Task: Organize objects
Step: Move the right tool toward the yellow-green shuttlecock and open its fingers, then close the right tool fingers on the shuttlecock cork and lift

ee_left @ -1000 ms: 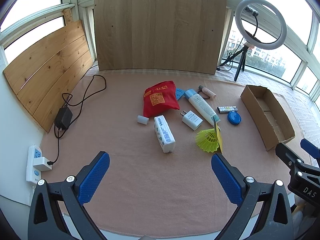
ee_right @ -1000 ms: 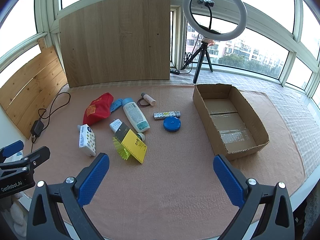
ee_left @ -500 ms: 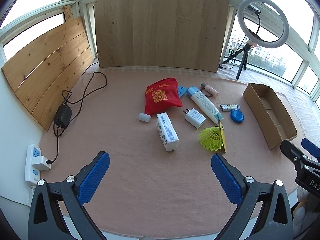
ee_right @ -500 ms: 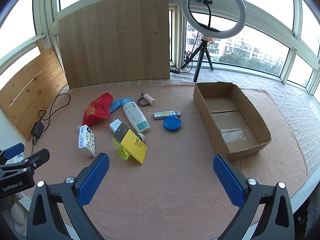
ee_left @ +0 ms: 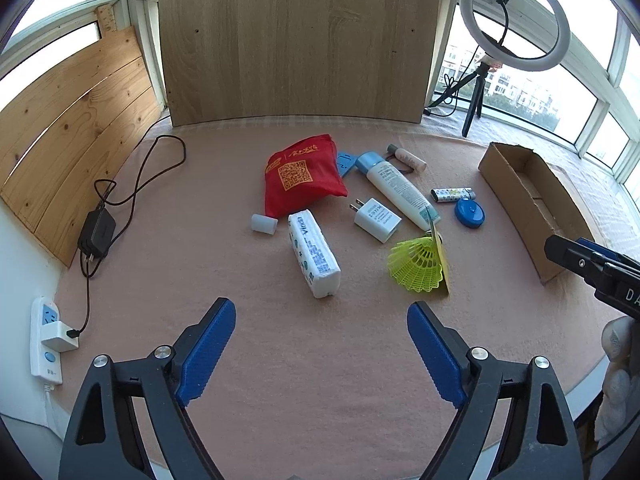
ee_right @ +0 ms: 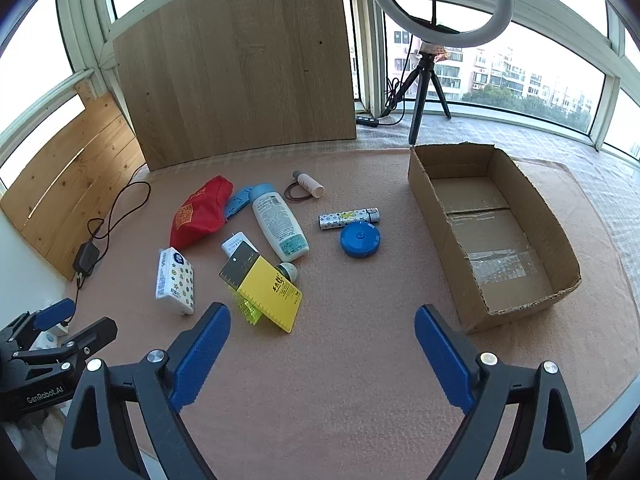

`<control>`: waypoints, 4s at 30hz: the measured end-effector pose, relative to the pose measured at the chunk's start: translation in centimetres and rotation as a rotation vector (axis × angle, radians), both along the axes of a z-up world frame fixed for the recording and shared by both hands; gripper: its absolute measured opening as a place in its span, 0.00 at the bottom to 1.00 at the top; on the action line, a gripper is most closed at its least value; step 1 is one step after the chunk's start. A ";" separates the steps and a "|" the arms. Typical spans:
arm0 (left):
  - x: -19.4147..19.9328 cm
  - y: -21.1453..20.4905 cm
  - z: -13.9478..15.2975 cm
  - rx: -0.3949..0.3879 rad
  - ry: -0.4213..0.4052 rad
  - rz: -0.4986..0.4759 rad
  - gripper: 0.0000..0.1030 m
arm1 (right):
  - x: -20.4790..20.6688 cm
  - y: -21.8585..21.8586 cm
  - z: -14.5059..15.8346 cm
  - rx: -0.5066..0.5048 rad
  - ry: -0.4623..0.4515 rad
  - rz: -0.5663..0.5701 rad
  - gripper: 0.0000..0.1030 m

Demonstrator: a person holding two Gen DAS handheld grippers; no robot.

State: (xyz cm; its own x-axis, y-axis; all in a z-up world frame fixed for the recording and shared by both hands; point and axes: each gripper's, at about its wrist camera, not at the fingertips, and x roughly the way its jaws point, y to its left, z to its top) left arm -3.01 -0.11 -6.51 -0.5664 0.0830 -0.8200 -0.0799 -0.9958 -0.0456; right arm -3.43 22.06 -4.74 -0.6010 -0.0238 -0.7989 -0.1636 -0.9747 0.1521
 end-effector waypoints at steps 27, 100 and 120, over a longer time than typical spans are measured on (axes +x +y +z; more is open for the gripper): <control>-1.9 -6.0 -2.6 0.007 -0.032 0.149 0.70 | -11.8 -9.5 -4.4 -0.174 -0.188 0.284 0.35; -6.7 10.1 -7.7 0.131 -0.151 -0.106 0.70 | -10.5 2.8 -9.1 -0.148 -0.274 0.168 0.23; -7.8 10.5 -8.0 0.138 -0.133 -0.114 0.01 | -6.0 5.8 -7.7 -0.098 -0.224 0.063 0.26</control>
State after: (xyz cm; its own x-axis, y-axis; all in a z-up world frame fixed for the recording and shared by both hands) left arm -10.79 10.36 -14.50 -0.4345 0.2570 -0.8632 -0.1758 -0.9642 -0.1986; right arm -9.43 27.91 -12.43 -0.4037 -0.1397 -0.9042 -0.1432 -0.9664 0.2133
